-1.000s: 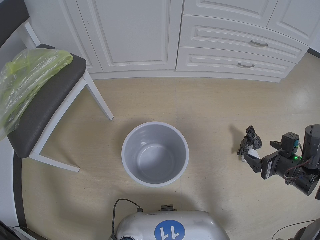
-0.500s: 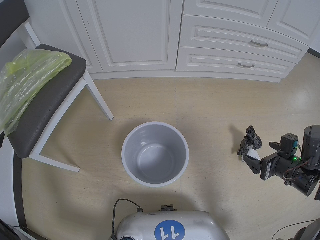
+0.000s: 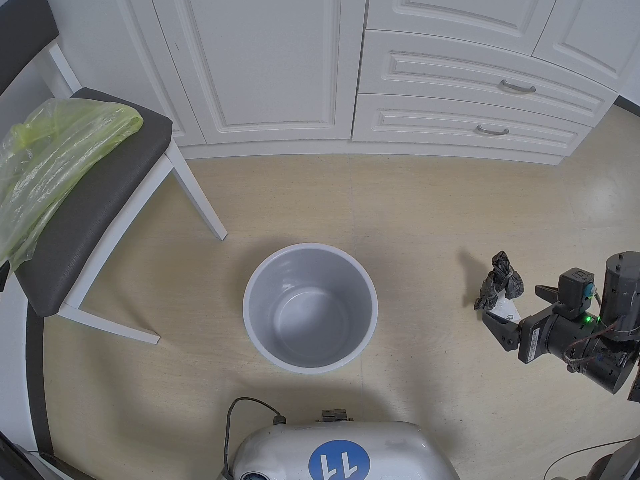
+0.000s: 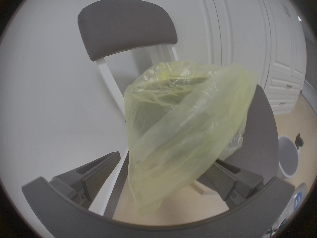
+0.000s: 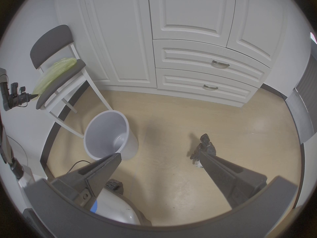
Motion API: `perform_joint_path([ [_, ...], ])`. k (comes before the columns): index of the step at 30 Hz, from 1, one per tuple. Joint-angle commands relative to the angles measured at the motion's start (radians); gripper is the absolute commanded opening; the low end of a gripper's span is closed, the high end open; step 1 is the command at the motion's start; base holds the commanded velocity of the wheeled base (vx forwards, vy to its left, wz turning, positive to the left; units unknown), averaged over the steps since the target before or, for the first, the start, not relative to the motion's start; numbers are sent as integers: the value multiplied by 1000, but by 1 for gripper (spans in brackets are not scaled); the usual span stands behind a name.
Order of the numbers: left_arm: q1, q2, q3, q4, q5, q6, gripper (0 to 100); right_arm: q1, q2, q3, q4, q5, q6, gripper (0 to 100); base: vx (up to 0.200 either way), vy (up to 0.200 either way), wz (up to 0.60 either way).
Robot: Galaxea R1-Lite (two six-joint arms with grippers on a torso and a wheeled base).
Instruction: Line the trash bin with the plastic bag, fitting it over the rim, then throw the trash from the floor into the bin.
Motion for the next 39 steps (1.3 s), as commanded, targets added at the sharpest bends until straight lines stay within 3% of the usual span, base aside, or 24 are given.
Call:
perform_joint_path([
  [1, 0, 10, -15, -41, 3, -57, 100, 1, -2, 3, 0, 17, 0, 100, 0, 0, 0],
  [19, 0, 37, -47, -54, 29, -63, 100, 3, -2, 5, 0, 17, 0, 100, 0, 0, 0],
  [28, 0, 26, -47, -51, 24, 19, 100, 3, -15, 5, 0, 18, 0, 100, 0, 0, 0],
  [39, 0, 43, -30, -54, 31, 58, 100, 4, -13, 8, 0, 18, 0, 100, 0, 0, 0],
])
